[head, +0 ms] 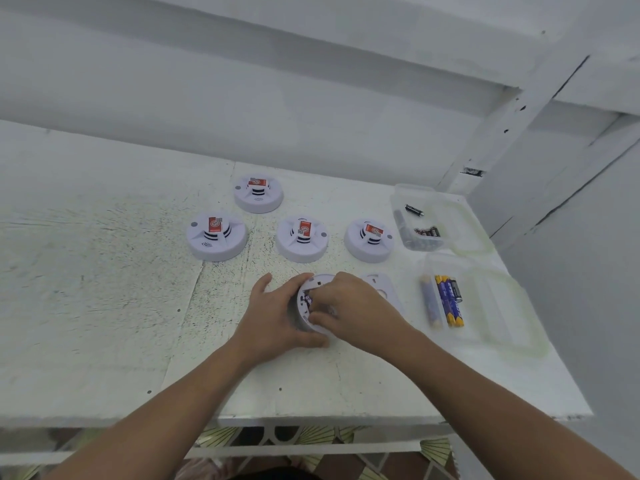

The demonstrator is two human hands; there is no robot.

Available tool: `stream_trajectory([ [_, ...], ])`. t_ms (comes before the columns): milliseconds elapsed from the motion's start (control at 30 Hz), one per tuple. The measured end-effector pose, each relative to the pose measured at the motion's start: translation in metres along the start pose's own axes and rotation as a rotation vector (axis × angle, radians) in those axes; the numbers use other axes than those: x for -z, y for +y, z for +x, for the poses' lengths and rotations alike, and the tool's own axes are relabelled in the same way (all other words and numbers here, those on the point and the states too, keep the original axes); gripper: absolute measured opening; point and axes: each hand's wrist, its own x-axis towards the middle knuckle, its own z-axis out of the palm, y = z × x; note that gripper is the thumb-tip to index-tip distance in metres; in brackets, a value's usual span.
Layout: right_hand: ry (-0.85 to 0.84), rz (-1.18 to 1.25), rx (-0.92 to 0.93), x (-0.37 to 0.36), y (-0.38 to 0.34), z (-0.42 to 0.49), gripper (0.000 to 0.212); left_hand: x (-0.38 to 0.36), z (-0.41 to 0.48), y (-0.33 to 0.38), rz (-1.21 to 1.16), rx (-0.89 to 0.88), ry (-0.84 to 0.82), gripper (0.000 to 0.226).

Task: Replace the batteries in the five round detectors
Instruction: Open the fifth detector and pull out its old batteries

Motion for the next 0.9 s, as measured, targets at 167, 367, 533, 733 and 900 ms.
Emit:
stream_trajectory([
  [167, 0.043, 0.065, -0.193, 0.004, -0.009, -0.002, 0.013, -0.002, 0.000, -0.001, 0.004, 0.000, 0.026, 0.107],
  [367, 0.042, 0.492, -0.432, 0.008, 0.003, -0.005, 0.020, 0.000, -0.001, 0.004, -0.018, 0.020, 0.011, 0.106],
  [533, 0.217, 1.262, -0.631, 0.033, 0.029, -0.015, 0.032, 0.002, -0.003, 0.009, -0.027, 0.051, 0.020, 0.109],
  [733, 0.431, 1.457, -0.709, 0.065, 0.077, -0.041, 0.033, 0.003, -0.005, 0.008, -0.040, 0.116, 0.017, 0.111],
  [900, 0.473, 0.762, -0.923, 0.079, 0.115, -0.067, 0.031, 0.002, -0.003, 0.005, -0.006, 0.113, 0.021, 0.117],
])
